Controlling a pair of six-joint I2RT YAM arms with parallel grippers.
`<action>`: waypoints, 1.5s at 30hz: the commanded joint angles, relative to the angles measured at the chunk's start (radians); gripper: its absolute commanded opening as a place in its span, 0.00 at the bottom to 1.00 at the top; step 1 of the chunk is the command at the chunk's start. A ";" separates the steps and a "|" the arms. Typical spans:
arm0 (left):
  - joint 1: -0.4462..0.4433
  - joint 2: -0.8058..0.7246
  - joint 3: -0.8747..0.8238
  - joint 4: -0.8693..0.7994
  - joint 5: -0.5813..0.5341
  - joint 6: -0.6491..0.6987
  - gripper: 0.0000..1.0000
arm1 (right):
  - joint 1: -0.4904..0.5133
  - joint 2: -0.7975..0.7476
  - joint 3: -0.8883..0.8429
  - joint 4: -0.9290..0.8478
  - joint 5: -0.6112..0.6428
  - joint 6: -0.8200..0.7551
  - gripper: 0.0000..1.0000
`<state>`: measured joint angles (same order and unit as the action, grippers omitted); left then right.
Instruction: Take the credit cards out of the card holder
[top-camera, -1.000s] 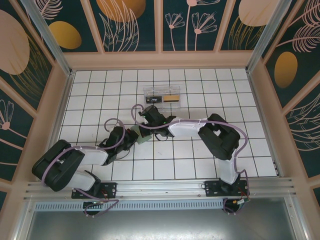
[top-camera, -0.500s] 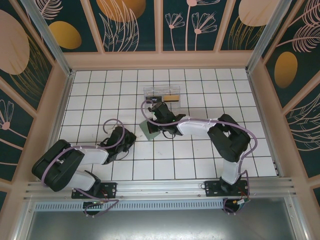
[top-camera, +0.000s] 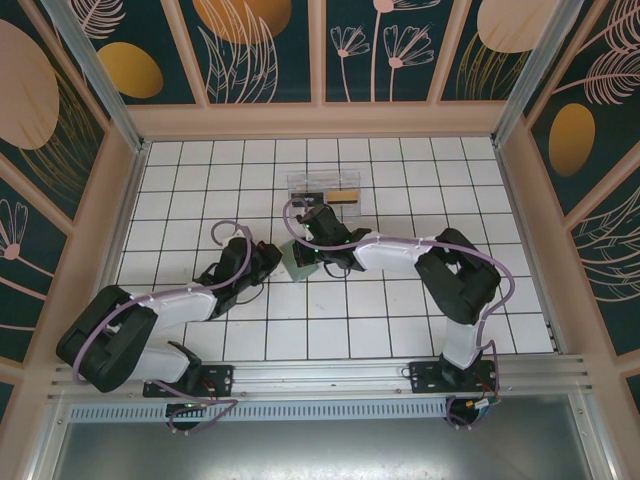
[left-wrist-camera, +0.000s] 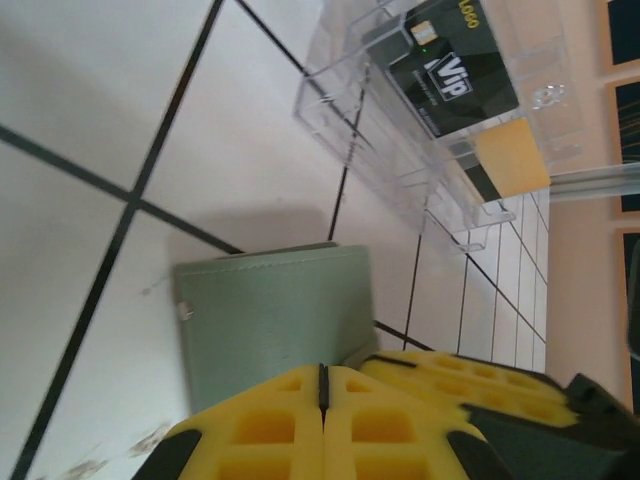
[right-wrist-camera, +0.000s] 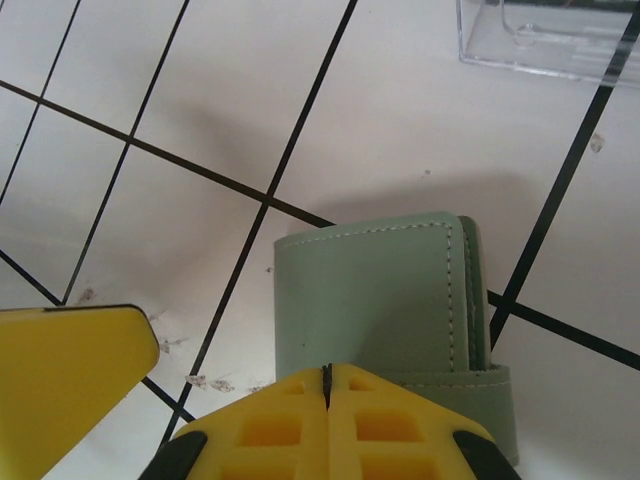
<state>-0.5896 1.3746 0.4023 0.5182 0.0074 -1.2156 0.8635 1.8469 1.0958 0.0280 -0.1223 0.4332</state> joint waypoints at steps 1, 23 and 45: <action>0.001 0.057 0.040 0.014 0.036 0.019 0.00 | 0.012 0.003 -0.027 0.053 -0.011 0.031 0.00; 0.005 0.267 0.085 0.074 0.114 -0.092 0.00 | 0.008 -0.019 -0.079 0.100 -0.018 0.032 0.00; 0.004 0.297 0.063 -0.055 0.041 -0.043 0.00 | 0.040 -0.146 -0.111 0.019 0.162 -0.126 0.24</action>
<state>-0.5892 1.6371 0.4774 0.5995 0.0704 -1.2842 0.8452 1.7054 0.9211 0.0799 -0.0319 0.3927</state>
